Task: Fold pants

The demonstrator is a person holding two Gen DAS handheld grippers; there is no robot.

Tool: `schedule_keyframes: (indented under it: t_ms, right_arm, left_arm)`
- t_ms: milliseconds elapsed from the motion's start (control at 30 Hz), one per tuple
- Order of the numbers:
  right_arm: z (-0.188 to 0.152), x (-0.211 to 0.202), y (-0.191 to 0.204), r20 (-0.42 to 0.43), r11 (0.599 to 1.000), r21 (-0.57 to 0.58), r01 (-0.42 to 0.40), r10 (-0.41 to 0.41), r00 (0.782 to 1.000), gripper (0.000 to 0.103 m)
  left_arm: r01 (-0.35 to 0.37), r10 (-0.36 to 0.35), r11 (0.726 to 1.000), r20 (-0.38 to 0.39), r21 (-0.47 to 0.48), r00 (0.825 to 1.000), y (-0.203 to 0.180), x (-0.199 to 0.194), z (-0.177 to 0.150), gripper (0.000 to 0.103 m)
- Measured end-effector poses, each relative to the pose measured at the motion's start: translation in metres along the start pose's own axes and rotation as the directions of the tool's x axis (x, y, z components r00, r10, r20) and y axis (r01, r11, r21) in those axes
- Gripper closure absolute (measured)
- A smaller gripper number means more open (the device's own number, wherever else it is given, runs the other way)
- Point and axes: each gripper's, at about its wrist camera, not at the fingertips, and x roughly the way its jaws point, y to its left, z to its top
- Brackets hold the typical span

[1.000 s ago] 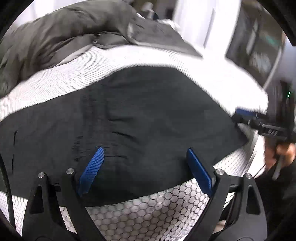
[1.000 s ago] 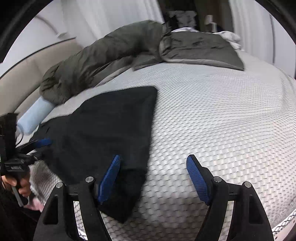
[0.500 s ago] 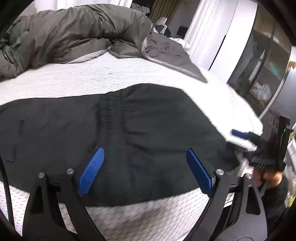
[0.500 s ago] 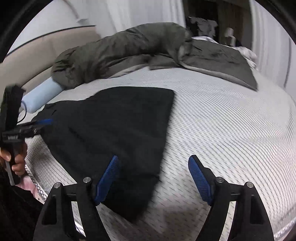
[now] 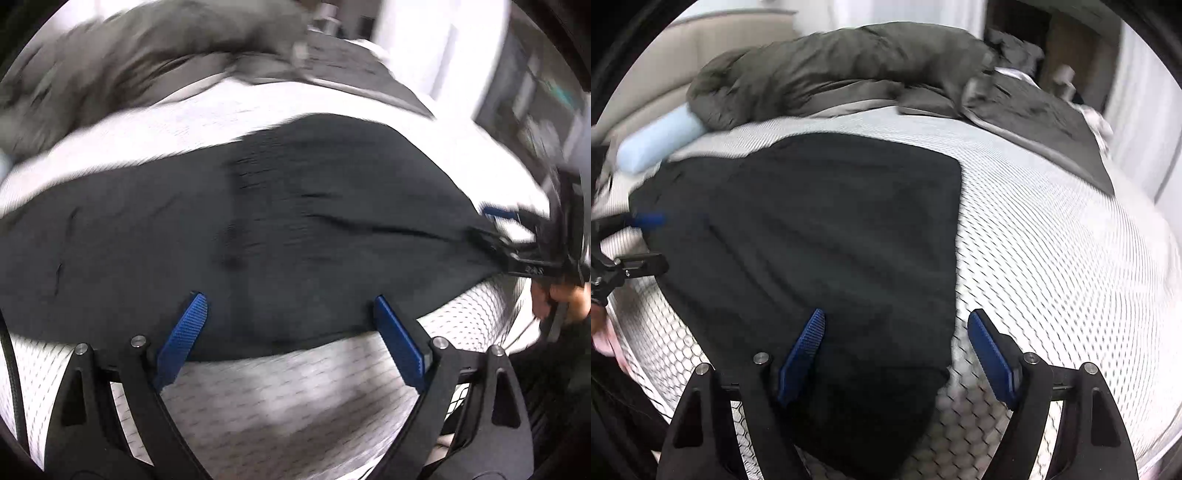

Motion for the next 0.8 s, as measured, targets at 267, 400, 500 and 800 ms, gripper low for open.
schedule_keyframes:
  t_ms: [267, 400, 500, 800]
  right_arm:
    - [0.004, -0.023, -0.009, 0.096, 0.995, 0.094, -0.031, 0.022, 0.995, 0.018]
    - [0.0, -0.021, 0.001, 0.085, 0.998, 0.066, -0.024, 0.018, 0.996, 0.018]
    - [-0.002, -0.021, 0.006, 0.08, 0.998, 0.049, -0.028, 0.024, 0.996, 0.018]
    - [-0.01, -0.03, 0.012, 0.093, 0.999, -0.009, -0.047, 0.048, 0.994, 0.018]
  left_arm:
    - [-0.001, 0.13, 0.836, 0.195, -0.549, 0.972, 0.129, -0.065, -0.014, 0.012]
    - [0.003, 0.202, 0.678, 0.19, -0.735, 0.961, 0.178, -0.073, -0.042, 0.017]
    - [0.038, 0.196, 0.612, 0.197, -0.79, 0.961, 0.201, -0.071, -0.056, 0.037]
    - [0.049, 0.253, 0.504, 0.202, -0.862, 0.946, 0.243, -0.053, -0.051, 0.065]
